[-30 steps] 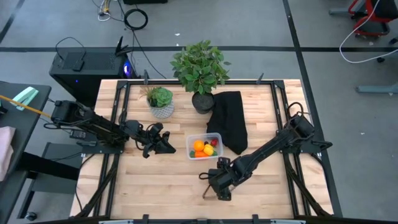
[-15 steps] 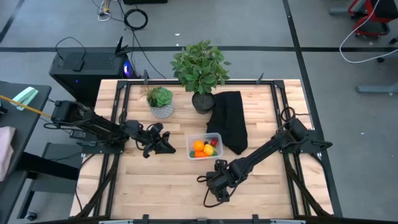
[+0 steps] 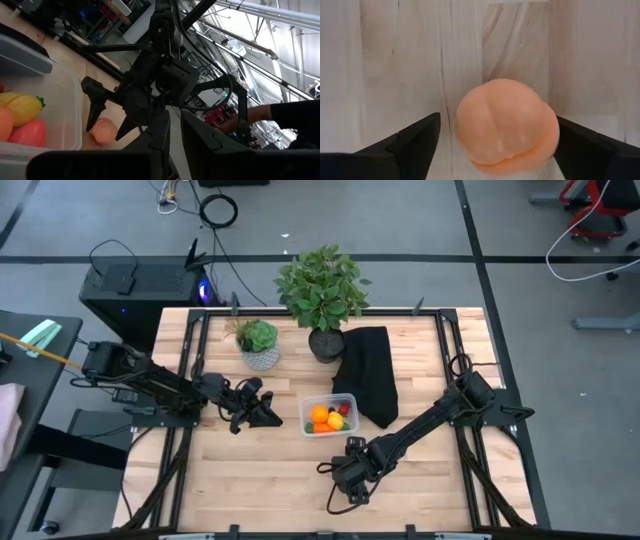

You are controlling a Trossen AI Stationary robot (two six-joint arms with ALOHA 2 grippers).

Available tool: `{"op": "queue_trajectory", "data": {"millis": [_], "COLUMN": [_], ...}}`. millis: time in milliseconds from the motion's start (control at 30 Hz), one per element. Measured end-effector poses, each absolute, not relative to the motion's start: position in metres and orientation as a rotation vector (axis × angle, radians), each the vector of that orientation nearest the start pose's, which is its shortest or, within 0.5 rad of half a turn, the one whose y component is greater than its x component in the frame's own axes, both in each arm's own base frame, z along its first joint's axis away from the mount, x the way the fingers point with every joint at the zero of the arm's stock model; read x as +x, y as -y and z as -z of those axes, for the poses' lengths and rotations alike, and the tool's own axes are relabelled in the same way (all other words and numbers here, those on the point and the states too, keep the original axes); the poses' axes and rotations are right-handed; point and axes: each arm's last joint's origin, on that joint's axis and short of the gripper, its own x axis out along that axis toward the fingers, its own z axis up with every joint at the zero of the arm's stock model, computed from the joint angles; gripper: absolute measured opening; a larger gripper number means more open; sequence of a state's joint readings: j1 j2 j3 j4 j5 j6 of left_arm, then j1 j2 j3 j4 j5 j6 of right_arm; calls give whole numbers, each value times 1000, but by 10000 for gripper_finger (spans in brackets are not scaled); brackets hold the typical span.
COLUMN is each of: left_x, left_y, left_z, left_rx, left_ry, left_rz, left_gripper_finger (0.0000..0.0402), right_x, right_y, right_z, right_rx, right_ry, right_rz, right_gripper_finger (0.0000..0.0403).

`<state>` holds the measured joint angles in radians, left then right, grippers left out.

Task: Pick and placing Produce into tupperware
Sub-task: Put the light orange peach into the transparent bin

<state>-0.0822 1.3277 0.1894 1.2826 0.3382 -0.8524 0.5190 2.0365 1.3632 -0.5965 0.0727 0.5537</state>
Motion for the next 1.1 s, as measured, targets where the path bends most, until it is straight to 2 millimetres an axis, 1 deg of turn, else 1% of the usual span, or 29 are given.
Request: {"op": "queue_trajectory", "data": {"millis": [267, 400, 533, 700, 833, 900, 1000, 1100], "left_x": [206, 206, 206, 206, 206, 206, 206, 206], "left_y": [27, 27, 27, 27, 27, 27, 27, 27], "left_z": [-176, -176, -176, -176, -176, -176, -176, -176], "left_rx": [-819, -818, -817, -817, -817, -817, -817, -817], "left_ry": [-44, -43, -43, -43, -43, -44, -44, -43], "left_rz": [455, 455, 455, 455, 455, 454, 454, 454], "left_gripper_finger": [53, 52, 52, 52, 52, 53, 52, 52], "right_x": [345, 345, 345, 344, 341, 338, 333, 331], "right_y": [-195, -195, -195, -194, -193, -191, -187, -175], "right_z": [-141, -141, -141, -144, -164, -178, -205, -230], "right_rx": [105, 105, 105, 106, 123, 135, 152, 143], "right_ry": [-1275, -1275, -1274, -1272, -1232, -1202, -1124, -1024], "right_rz": [-37, -37, -37, -39, -52, -64, -68, -7], "right_gripper_finger": [278, 250, 237, 236, 237, 237, 237, 237]}}
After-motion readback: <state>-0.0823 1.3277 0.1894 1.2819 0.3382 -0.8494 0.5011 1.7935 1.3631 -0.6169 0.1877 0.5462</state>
